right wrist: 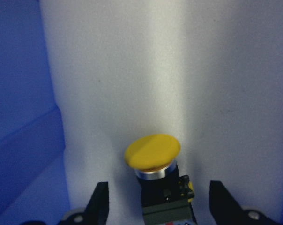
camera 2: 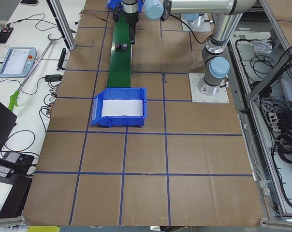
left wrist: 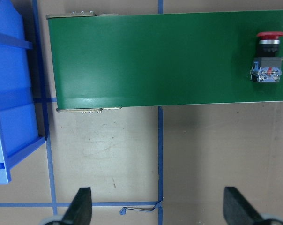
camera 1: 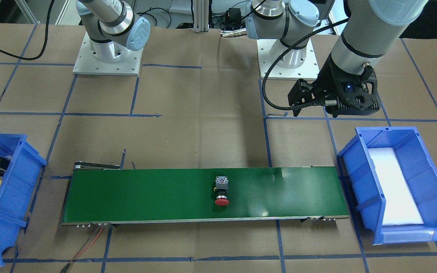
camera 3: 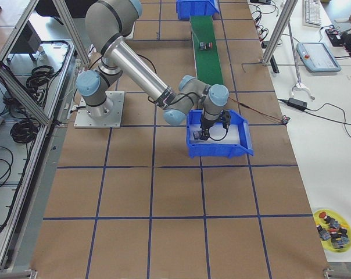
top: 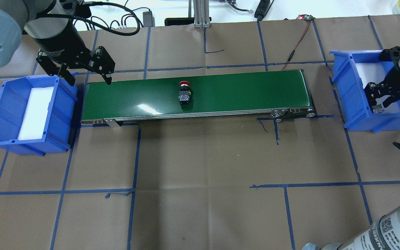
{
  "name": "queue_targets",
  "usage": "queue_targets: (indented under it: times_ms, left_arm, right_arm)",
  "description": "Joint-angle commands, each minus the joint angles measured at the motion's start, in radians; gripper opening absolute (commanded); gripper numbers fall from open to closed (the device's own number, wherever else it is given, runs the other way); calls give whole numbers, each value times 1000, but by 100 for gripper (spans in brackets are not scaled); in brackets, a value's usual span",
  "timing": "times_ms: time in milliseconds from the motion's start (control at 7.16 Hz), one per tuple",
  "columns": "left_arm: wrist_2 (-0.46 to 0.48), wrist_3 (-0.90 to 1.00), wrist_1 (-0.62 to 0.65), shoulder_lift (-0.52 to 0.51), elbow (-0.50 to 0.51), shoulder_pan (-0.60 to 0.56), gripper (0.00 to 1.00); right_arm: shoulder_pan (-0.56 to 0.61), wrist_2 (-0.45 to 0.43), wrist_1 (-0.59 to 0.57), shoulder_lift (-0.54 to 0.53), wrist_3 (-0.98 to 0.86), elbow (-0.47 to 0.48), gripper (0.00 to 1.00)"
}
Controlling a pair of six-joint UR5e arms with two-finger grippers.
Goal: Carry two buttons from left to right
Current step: 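Open the right gripper to release the yellow button in the bin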
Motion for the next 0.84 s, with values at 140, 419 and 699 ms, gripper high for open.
queue_targets:
  times_ms: [140,419,699]
  left_arm:
    - [0,2,-1,1,0,0,100]
    - [2,2,-1,3,0,0,100]
    - [2,2,-1,3,0,0,100]
  right_arm:
    - [10,-3,25,-101,2,-39,99]
    - [11,-1,118,-192,2,-45,100]
    - [64,12,140,-252,0,-65,100]
